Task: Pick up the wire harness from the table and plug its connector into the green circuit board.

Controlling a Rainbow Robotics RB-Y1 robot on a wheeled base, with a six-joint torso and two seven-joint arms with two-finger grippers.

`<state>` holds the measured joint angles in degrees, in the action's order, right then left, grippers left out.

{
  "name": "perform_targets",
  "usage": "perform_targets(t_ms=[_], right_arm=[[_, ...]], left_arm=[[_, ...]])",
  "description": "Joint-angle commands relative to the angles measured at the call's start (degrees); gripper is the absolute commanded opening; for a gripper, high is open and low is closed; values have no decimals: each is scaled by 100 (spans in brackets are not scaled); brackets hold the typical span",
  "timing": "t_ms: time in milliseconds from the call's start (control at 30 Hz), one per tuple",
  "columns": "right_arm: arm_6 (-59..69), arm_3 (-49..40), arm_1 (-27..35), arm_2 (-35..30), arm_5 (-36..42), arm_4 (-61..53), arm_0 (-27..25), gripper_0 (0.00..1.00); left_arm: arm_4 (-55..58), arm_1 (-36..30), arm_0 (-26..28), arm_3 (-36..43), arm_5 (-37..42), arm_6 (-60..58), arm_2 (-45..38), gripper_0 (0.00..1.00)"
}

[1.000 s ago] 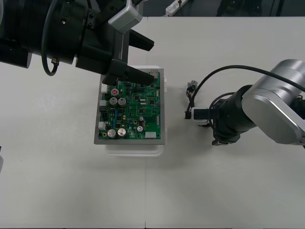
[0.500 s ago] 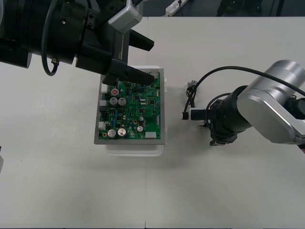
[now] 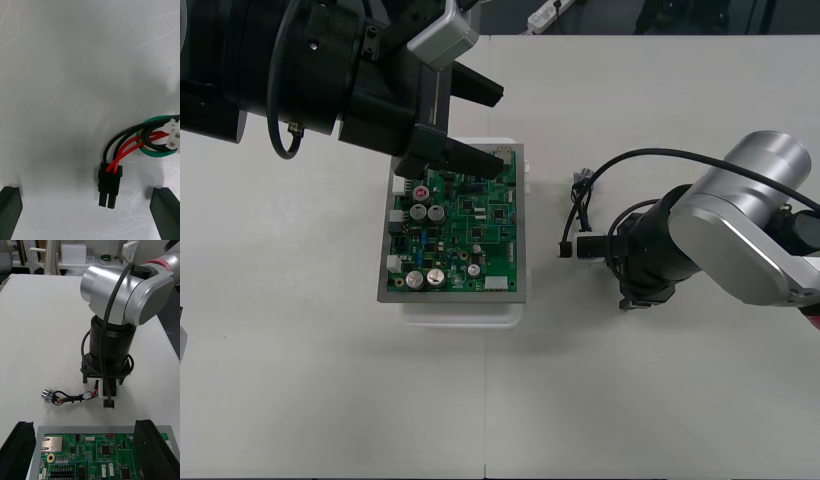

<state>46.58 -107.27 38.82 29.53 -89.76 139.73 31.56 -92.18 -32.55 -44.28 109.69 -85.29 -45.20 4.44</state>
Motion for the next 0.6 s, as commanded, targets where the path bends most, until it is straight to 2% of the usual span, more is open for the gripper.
perform_targets(t_ms=[33, 600], right_arm=[[343, -57, -50, 96, -24, 107, 237, 100], [387, -57, -23, 343, -24, 300, 351, 100]], left_arm=[[68, 117, -265, 193, 311, 178, 101, 76], [68, 117, -265, 193, 311, 178, 101, 76]])
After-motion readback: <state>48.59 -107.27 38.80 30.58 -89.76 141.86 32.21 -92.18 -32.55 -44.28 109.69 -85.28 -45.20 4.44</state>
